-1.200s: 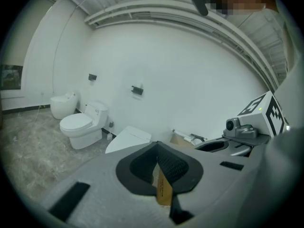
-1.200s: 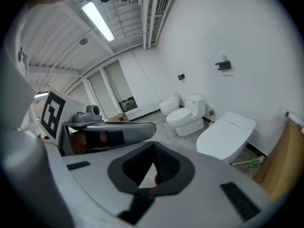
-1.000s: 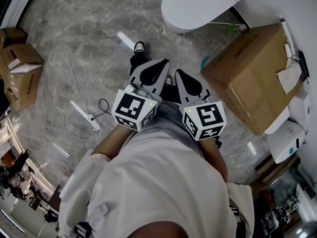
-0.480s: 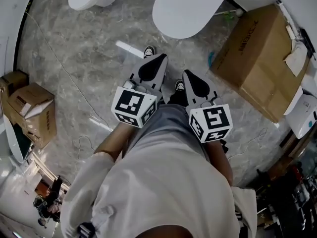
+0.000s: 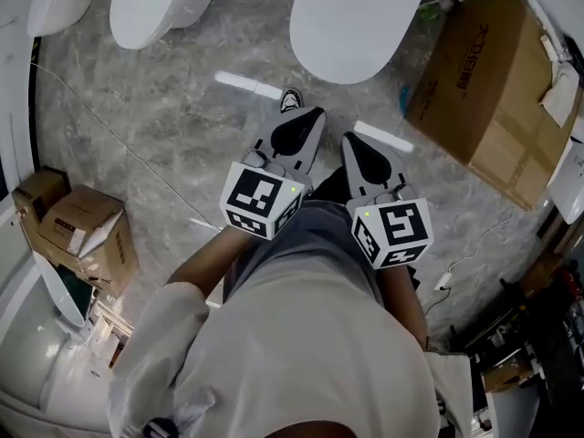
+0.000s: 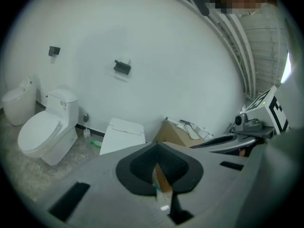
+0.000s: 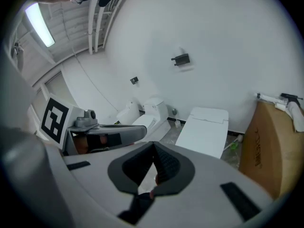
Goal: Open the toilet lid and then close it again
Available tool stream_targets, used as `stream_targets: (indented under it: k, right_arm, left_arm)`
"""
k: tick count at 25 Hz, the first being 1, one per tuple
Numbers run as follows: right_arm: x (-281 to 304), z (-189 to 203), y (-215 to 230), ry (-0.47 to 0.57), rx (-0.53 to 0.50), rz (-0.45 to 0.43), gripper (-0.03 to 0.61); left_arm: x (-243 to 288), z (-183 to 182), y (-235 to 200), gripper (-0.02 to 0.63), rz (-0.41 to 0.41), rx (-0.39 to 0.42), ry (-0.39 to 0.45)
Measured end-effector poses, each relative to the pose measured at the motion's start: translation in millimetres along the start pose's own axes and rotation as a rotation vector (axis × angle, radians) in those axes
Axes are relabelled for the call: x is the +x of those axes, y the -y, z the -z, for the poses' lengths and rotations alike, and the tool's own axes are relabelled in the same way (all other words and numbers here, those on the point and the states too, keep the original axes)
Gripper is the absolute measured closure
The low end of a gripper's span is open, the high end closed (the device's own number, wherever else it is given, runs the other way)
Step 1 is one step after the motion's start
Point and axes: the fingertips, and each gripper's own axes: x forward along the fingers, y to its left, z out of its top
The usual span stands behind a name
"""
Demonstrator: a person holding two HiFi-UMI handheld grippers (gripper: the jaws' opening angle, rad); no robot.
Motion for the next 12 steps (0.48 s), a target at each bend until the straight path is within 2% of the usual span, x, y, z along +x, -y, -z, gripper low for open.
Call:
stream_targets:
  k: [6,12]
  right_arm:
    - [42,-19,22,0.037,0.103,0.104,0.568]
    - [65,-5,32,0.025,0.183,0.149,0.568]
  left_arm:
    - [20,-1,-53,0.606,0.041,-0.023,-0.067]
    - [42,10,-100,0.606,0.025,-0.016,-0.112]
